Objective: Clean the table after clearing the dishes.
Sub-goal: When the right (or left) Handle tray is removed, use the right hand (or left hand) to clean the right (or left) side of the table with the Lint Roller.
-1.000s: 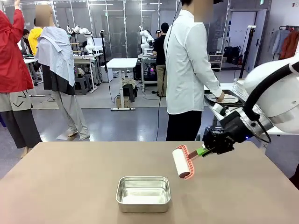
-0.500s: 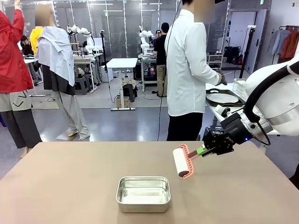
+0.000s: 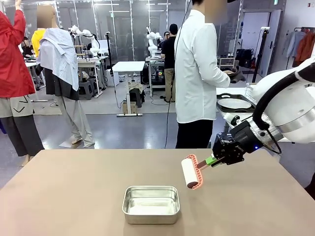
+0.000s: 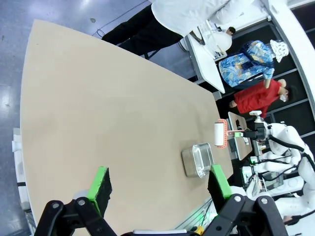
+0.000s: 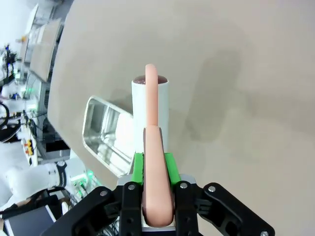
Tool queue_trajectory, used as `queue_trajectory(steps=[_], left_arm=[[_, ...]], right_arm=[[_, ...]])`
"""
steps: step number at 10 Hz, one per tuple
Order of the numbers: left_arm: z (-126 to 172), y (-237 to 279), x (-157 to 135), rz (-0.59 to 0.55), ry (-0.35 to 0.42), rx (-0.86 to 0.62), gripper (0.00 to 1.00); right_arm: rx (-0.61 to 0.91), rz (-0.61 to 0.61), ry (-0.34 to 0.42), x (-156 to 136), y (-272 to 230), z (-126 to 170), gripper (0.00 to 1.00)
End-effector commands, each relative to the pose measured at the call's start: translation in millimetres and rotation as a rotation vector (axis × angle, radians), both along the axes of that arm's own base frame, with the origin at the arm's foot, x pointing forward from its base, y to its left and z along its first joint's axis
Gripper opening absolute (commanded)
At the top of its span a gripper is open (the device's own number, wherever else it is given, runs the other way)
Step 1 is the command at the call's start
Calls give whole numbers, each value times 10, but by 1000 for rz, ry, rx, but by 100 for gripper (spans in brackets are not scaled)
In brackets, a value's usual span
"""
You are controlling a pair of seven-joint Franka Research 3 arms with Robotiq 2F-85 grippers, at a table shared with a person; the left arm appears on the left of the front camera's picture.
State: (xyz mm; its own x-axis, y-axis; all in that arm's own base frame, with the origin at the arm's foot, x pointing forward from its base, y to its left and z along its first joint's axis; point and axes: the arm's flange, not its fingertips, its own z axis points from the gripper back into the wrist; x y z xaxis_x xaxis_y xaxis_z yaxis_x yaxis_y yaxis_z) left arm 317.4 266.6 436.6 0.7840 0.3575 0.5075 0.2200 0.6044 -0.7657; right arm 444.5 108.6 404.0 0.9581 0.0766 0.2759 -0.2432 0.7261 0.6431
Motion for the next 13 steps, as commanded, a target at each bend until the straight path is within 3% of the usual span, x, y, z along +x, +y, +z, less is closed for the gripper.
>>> queue_trajectory(steps=[1,4,6,8,13], left_arm=[[39,37,-7,-8,13,-4,100],[39,37,-7,-8,13,-4,100],[39,37,-7,-8,13,-4,100],[39,37,-7,-8,13,-4,100],[39,37,-7,-8,13,-4,100]], right_arm=[[-48,-80,49,236,136,-117,21],[-68,-123,136,475,138,-198,21],[-182,-137,251,675,-39,-369,21],[-166,-138,342,835,-273,-506,21],[-302,-283,355,735,-1083,-628,21]])
